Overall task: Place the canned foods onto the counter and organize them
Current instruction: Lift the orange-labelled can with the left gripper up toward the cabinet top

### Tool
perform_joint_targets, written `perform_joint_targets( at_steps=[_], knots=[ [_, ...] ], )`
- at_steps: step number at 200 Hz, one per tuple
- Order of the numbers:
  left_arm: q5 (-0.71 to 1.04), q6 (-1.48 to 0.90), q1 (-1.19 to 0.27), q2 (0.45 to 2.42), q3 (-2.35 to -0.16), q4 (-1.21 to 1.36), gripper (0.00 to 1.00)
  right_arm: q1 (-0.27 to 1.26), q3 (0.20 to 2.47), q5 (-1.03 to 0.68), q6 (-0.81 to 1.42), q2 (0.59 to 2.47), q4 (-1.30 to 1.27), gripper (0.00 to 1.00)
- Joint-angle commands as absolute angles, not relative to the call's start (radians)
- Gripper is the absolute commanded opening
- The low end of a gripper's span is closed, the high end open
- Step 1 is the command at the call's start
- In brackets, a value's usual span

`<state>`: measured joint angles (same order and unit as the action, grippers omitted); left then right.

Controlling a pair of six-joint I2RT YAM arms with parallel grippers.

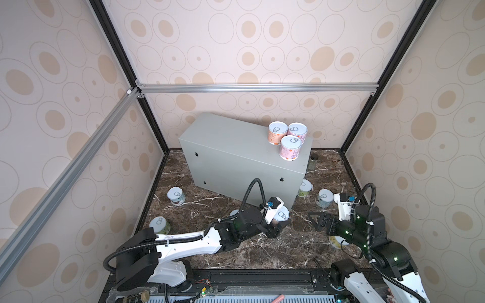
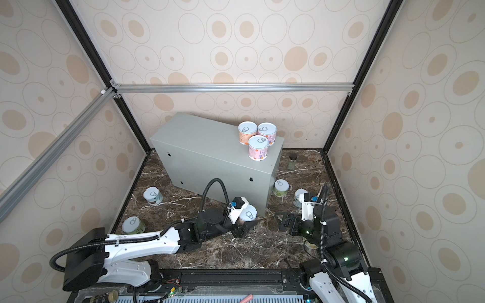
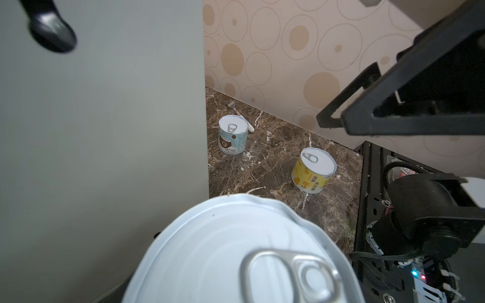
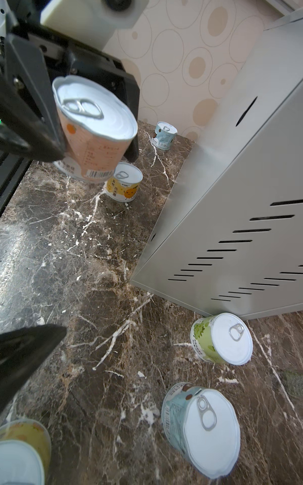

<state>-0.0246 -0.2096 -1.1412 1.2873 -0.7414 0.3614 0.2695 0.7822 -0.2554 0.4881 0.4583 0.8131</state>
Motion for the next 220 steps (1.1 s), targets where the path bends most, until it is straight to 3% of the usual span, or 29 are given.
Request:
perform_joint_targets(
  at_steps=[1,110,168,220],
  knots=[
    [-0.044,-0.177,-1.139,1.203,-0.815,0.288,0.70,0.273,0.768,-0.239,0.478,0.442,0.801,0.99],
    [-0.071,-0.226,-1.018,0.878,-0.818,0.011,0.70,0.274,0.818,-0.277,0.483,0.530,0.747,0.99],
    [-0.045,-0.216,-0.962,0.841,-0.871,-0.124,0.69,0.275,0.823,-0.296,0.508,0.578,0.592,0.99],
    [-0.031,-0.212,-0.911,0.833,-0.919,-0.156,0.69,0.274,0.952,-0.308,0.459,0.678,0.614,0.99]
  ],
)
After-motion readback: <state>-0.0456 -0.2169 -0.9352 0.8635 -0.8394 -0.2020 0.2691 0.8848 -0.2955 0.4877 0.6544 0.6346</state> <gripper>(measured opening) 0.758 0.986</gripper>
